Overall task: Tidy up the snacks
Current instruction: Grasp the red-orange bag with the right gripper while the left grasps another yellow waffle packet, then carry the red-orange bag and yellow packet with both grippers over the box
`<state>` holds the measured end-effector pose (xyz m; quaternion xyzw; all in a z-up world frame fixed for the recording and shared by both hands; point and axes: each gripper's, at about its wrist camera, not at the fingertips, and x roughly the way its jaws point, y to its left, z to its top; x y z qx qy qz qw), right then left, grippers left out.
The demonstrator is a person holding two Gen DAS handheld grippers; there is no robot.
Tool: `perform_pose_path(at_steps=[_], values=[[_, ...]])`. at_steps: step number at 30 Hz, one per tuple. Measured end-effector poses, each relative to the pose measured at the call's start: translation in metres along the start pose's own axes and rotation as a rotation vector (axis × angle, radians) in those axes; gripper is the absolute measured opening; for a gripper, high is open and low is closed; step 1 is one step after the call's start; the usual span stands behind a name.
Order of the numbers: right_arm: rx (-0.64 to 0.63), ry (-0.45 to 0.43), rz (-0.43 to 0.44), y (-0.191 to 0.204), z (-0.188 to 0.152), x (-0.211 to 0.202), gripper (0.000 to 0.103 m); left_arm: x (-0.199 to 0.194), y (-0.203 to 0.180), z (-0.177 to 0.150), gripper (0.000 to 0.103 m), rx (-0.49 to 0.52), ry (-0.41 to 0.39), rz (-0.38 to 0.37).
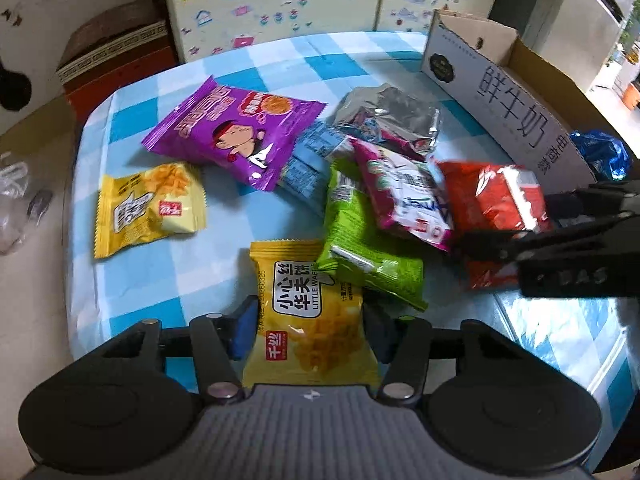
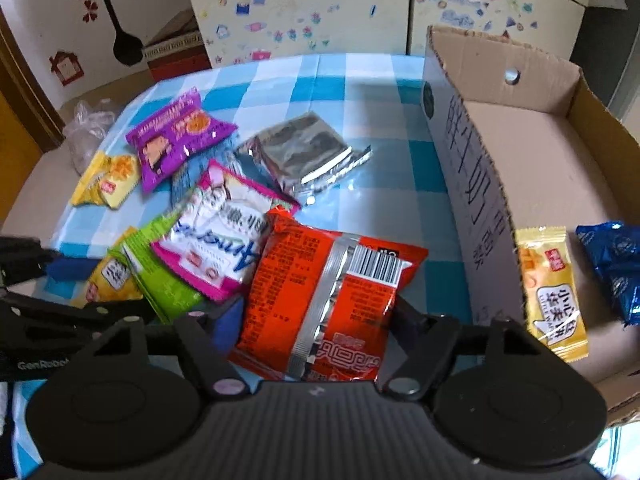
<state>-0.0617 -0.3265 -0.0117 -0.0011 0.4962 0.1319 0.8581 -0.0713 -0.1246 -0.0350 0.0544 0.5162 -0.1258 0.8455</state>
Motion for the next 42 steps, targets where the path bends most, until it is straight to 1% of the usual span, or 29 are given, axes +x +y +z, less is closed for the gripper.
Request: perform_pose_path(at_steps=[4, 11, 14, 19, 22, 30, 38, 42], values=[[-0.005, -0.04, 0.004, 0.0, 0.005, -0.011, 0.075, -0.005, 0.002, 0.001, 0.06, -0.026, 0.007, 0.01], [0.009, -0.071, 0.035, 0.0, 0.008, -0.021, 0.075, -0.025, 0.003, 0.006, 0.06, -0.057, -0.028, 0.027], [0.009, -0.079, 0.052, 0.001, 0.008, -0.024, 0.075, -0.033, 0.007, 0.01, 0.06, -0.074, -0.042, 0.052], [0.013, -0.094, 0.076, 0.003, 0.009, -0.029, 0.075, -0.047, 0.018, 0.017, 0.06, -0.134, -0.08, 0.073], [0.008, -0.097, 0.084, 0.004, 0.009, -0.03, 0.075, -0.053, 0.018, 0.023, 0.06, -0.152, -0.101, 0.083], [0.005, -0.108, 0.099, 0.005, 0.009, -0.035, 0.075, -0.054, 0.01, 0.03, 0.06, -0.169, -0.117, 0.1], [0.016, -0.14, 0.102, 0.0, 0.015, -0.046, 0.075, -0.057, 0.001, 0.041, 0.06, -0.195, -0.149, 0.099], [0.022, -0.16, 0.099, -0.003, 0.018, -0.053, 0.075, -0.058, -0.006, 0.047, 0.06, -0.196, -0.164, 0.11]])
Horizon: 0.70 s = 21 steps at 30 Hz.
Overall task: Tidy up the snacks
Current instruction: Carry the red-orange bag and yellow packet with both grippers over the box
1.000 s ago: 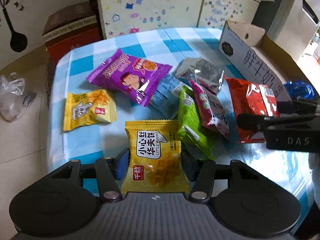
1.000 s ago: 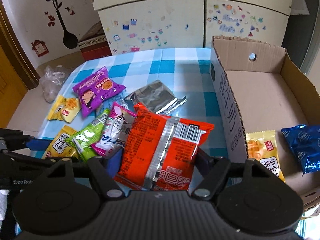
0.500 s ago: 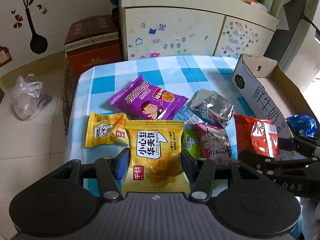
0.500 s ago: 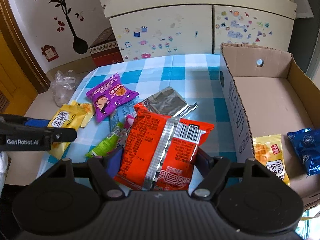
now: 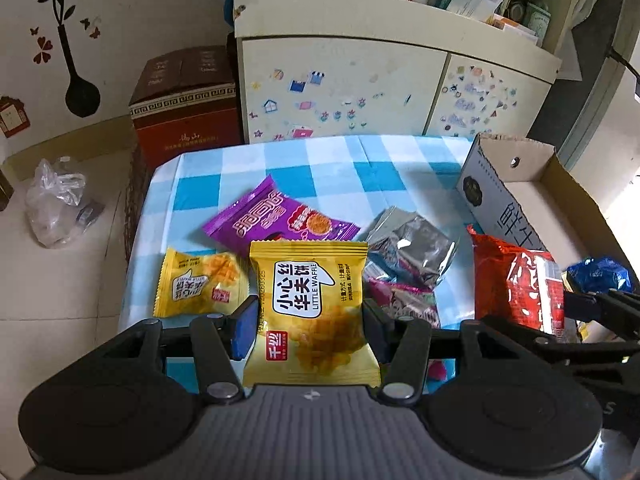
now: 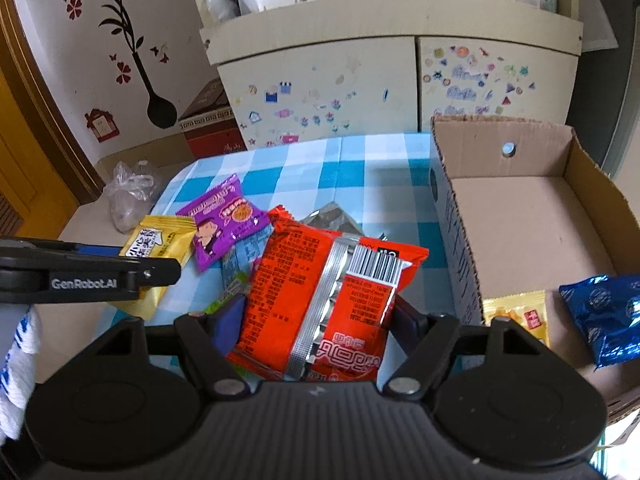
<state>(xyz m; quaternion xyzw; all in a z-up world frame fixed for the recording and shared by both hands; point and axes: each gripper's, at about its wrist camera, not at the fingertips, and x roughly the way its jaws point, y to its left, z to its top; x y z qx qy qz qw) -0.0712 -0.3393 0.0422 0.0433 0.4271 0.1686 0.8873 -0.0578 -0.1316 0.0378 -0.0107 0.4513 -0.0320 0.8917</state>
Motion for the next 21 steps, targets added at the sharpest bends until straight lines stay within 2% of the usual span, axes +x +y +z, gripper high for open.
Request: perform_pose_path(at_steps=[16, 21], values=[[0.035, -0.078, -0.025, -0.021, 0.018, -0.024, 0.075, -0.003, -0.027, 0.014, 0.06, 0.02, -0.085, 0.04], [0.044, -0.093, -0.024, -0.026, 0.023, -0.029, 0.075, -0.003, -0.032, 0.016, 0.06, 0.005, -0.091, 0.019]])
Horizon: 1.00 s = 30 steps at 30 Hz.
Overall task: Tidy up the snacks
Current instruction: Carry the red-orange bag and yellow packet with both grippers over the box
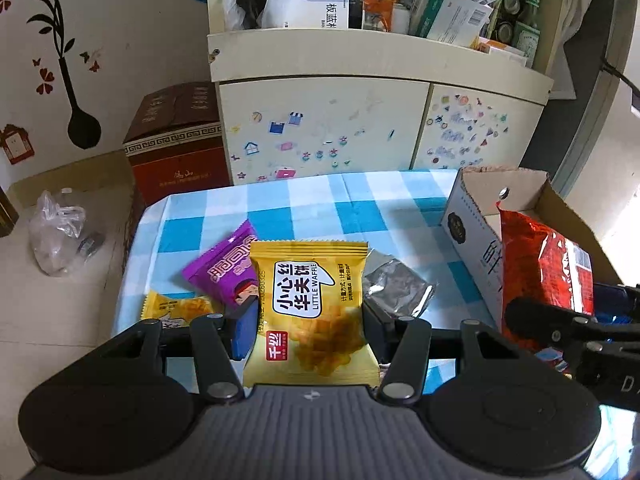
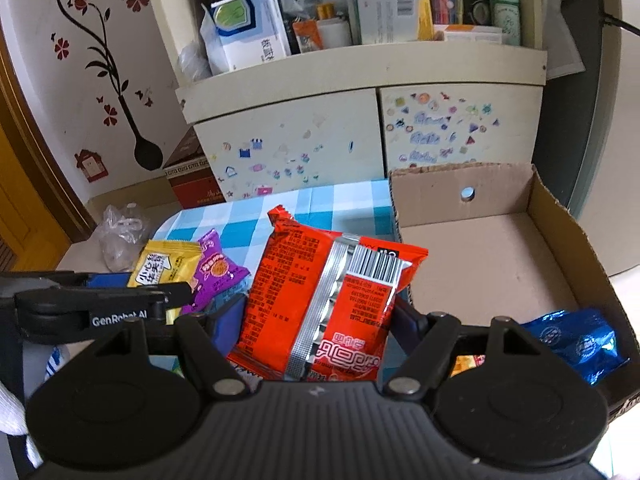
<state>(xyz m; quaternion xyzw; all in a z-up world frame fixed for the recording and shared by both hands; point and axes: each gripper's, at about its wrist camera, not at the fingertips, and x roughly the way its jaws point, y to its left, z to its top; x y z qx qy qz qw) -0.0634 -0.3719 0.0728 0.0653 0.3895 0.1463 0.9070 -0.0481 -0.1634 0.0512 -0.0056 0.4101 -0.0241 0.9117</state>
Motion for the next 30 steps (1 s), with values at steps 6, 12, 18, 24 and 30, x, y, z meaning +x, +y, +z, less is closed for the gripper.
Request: perform_pose_path(at_steps=[6, 12, 18, 24, 30], values=[[0.019, -0.019, -0.003, -0.008, 0.008, -0.006, 0.075, -0.005, -0.01, 0.005, 0.06, -0.027, -0.016, -0.047], [0.066, -0.06, -0.023, -0.028, 0.018, -0.019, 0.075, -0.008, -0.031, 0.007, 0.06, -0.033, -0.02, -0.081], [0.132, -0.105, -0.037, -0.056, 0.028, -0.034, 0.075, -0.007, -0.058, 0.012, 0.06, -0.052, -0.021, -0.128], [0.208, -0.153, -0.055, -0.086, 0.035, -0.05, 0.075, -0.006, -0.093, 0.019, 0.06, -0.049, -0.022, -0.184], [0.298, -0.184, -0.079, -0.115, 0.039, -0.061, 0.075, -0.004, -0.128, 0.023, 0.06, -0.026, -0.023, -0.236]])
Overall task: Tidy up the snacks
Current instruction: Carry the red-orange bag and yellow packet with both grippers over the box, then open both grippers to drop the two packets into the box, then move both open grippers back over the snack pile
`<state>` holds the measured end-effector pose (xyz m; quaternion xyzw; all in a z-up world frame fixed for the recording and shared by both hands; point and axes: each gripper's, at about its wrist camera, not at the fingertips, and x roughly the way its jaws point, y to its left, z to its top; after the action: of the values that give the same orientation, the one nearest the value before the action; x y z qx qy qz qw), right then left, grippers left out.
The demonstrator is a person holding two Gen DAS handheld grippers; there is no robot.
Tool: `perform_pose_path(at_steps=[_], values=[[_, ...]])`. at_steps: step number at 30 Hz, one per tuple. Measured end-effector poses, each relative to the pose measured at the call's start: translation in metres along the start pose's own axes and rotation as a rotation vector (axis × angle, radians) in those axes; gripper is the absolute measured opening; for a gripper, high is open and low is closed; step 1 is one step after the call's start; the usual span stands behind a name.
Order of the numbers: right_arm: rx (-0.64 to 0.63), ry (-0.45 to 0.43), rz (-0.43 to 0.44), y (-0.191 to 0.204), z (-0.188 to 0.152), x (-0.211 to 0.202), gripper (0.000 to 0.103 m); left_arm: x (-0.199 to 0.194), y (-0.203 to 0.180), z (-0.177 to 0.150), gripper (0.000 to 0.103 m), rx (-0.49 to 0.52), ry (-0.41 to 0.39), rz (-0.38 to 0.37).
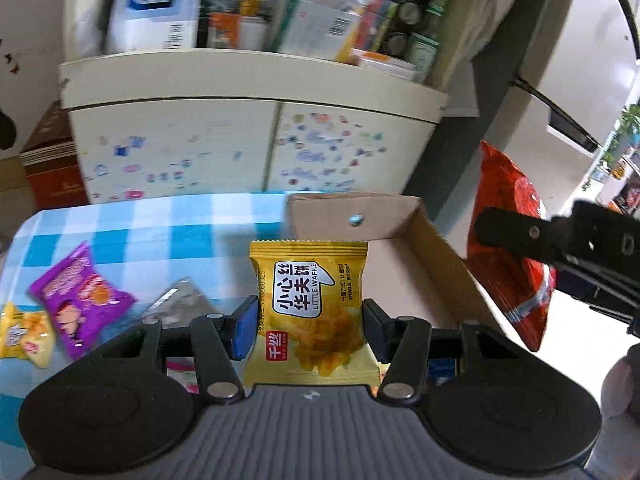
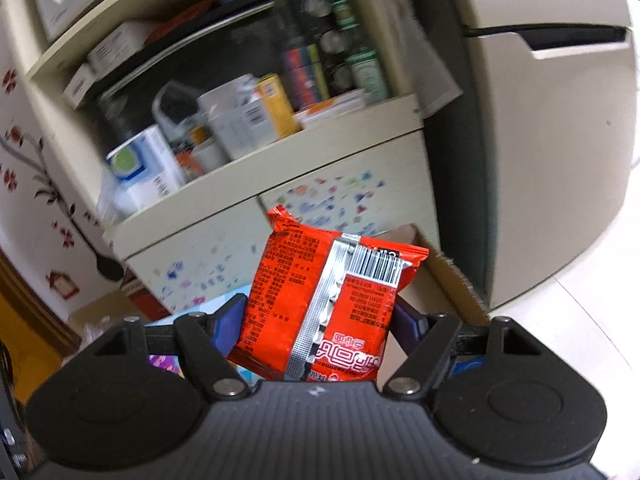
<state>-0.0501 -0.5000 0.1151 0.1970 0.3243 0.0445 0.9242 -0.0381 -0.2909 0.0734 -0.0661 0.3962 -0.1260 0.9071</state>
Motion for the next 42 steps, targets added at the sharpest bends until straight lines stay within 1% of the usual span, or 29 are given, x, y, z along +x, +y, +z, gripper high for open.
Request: perform_pose_path(at_steps=[7, 11, 15, 17, 18, 19, 21, 22, 24, 26, 28, 36, 42], values=[[0.094, -0.011, -0.042, -0.021, 0.008, -0.003, 0.076, 0.018, -0.029, 0.001, 0.06, 0.008, 0.028, -0.042], [0.122, -0.002, -0.059, -0.025, 0.009, 0.0, 0.076, 0.029, -0.042, 0.0, 0.06, 0.03, 0.048, -0.041], [0.157, 0.004, -0.071, -0.031, 0.01, 0.004, 0.076, 0.037, -0.051, -0.001, 0.061, 0.055, 0.065, -0.02], [0.179, 0.012, -0.086, -0.035, 0.009, 0.006, 0.076, 0.039, -0.054, -0.002, 0.065, 0.069, 0.068, -0.011], [0.192, 0.015, -0.098, -0.036, 0.008, 0.006, 0.077, 0.039, -0.054, -0.003, 0.071, 0.075, 0.068, -0.004], [0.205, 0.014, -0.107, -0.038, 0.008, 0.007, 0.077, 0.039, -0.055, -0.003, 0.08, 0.081, 0.067, 0.004], [0.229, 0.011, -0.116, -0.041, 0.008, 0.007, 0.08, 0.037, -0.057, -0.003, 0.091, 0.096, 0.063, 0.033], [0.242, 0.008, -0.116, -0.042, 0.008, 0.007, 0.083, 0.035, -0.057, -0.003, 0.091, 0.107, 0.056, 0.042], [0.262, 0.006, -0.112, -0.045, 0.008, 0.006, 0.083, 0.033, -0.058, -0.003, 0.091, 0.135, 0.05, 0.047], [0.265, 0.004, -0.111, -0.045, 0.008, 0.006, 0.083, 0.031, -0.059, -0.002, 0.095, 0.156, 0.049, 0.066], [0.26, 0.001, -0.11, -0.044, 0.008, 0.006, 0.083, 0.03, -0.058, -0.001, 0.097, 0.161, 0.051, 0.08], [0.237, 0.013, -0.096, -0.035, 0.007, 0.011, 0.083, 0.024, -0.05, -0.001, 0.097, 0.177, 0.067, 0.105], [0.208, 0.026, -0.079, -0.025, 0.005, 0.015, 0.083, 0.016, -0.036, 0.0, 0.098, 0.183, 0.067, 0.126]])
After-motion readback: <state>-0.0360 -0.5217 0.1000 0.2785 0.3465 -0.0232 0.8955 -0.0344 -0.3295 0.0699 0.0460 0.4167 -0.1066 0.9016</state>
